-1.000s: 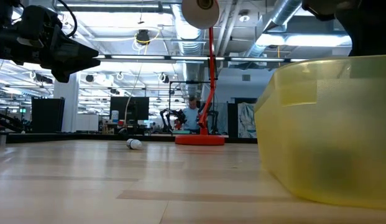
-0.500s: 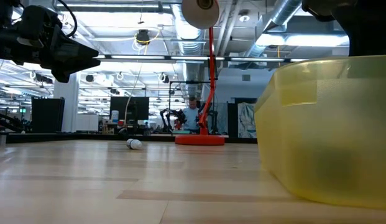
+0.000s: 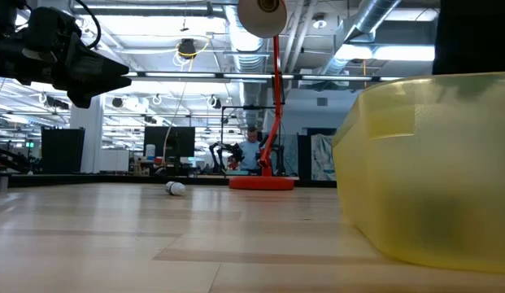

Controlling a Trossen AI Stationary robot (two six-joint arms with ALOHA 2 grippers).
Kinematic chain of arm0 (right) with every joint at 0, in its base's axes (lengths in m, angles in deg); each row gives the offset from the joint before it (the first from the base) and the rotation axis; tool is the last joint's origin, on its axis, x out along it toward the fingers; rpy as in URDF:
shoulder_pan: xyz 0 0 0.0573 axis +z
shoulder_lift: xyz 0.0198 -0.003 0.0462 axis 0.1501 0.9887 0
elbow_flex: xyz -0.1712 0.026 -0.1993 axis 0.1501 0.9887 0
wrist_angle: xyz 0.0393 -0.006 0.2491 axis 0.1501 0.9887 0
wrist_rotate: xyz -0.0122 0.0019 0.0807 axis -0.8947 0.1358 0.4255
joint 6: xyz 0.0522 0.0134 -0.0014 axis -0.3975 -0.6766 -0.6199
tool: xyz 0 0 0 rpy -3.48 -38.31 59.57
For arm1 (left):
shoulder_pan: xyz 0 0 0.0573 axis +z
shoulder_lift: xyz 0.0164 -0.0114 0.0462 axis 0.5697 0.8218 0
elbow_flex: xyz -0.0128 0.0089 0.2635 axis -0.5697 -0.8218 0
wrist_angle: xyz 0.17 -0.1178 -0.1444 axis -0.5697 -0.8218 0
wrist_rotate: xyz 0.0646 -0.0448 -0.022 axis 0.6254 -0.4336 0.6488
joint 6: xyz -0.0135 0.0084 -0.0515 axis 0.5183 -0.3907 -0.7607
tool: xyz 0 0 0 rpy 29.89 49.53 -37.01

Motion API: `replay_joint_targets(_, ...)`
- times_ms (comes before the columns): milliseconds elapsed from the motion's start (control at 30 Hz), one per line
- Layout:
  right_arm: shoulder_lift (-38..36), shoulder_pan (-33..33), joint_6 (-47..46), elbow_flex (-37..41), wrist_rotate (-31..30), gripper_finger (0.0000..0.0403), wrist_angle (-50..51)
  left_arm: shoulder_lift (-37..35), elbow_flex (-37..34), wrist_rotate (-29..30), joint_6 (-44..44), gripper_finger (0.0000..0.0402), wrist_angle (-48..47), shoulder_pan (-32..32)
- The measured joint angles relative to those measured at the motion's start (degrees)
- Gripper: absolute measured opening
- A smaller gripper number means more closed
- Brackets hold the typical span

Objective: Pick & Place food coloring
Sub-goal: Put the green food coloring into the yellow bin

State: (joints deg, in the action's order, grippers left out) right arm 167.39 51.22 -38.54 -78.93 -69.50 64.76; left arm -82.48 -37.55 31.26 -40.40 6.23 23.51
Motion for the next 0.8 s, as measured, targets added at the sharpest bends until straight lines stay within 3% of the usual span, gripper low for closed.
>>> replay_joint_targets(800,0.00,-0.02,26.49,-18.58,-13.67,0.0150,-2.19,0.00,0.00,-0.02,0.00,0.0169,0.00,-0.01)
